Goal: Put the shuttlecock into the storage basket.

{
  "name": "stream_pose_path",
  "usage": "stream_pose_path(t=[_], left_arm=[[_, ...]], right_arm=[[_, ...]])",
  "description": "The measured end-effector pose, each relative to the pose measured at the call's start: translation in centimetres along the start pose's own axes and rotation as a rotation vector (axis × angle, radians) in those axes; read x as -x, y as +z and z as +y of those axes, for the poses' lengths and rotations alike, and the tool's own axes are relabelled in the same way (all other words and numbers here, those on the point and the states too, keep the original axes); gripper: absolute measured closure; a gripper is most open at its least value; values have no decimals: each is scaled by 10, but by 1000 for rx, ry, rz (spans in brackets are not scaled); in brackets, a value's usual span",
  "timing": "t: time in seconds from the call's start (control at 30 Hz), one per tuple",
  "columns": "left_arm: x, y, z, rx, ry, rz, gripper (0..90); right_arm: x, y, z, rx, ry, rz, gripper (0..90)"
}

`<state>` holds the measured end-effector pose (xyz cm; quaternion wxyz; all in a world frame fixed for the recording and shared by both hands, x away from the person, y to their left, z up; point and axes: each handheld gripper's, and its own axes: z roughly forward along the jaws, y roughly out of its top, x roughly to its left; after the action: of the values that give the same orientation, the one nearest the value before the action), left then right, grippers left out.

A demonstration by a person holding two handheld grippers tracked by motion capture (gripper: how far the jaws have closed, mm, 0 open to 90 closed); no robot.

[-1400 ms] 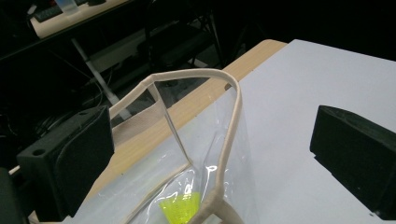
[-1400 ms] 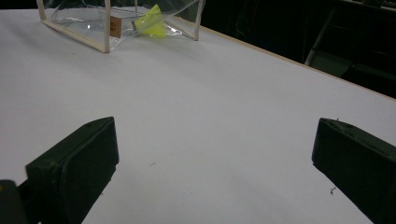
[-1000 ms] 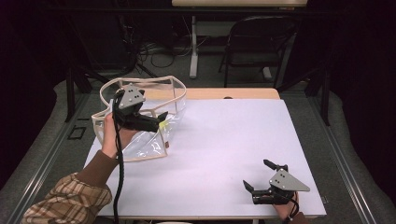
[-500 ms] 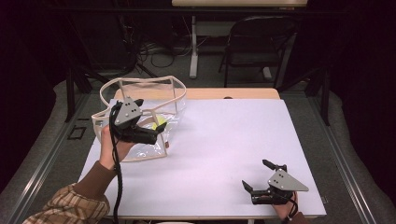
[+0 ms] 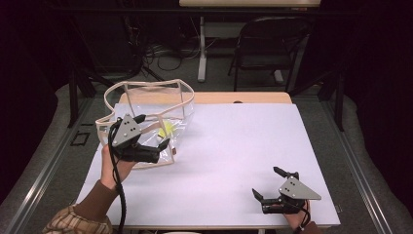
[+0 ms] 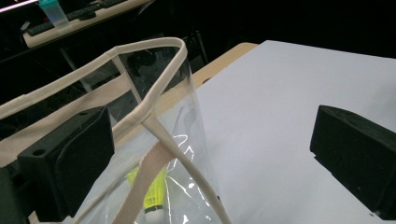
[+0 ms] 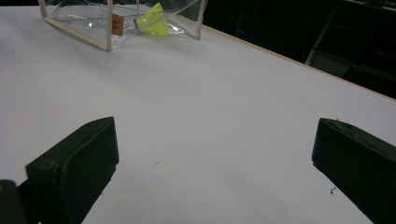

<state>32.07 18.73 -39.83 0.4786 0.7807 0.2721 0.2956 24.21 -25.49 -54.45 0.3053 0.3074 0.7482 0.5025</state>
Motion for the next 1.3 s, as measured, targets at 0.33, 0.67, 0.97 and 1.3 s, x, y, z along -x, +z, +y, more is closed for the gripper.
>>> stream_pose_path(t=[0.33, 0.67, 0.97, 1.3], left_arm=[[1, -9, -22, 22, -29, -4, 0], [4, -12, -49, 31, -74, -19, 0], [7, -12, -76, 11, -95, -18, 0], [6, -13, -96, 7, -118, -11, 0]], right_arm=[[0, 0, 0, -2, -1, 0, 2], [0, 1, 0, -4, -1, 1, 2], [0, 1, 0, -6, -1, 3, 2], [-1, 2, -1, -5, -1, 4, 2]])
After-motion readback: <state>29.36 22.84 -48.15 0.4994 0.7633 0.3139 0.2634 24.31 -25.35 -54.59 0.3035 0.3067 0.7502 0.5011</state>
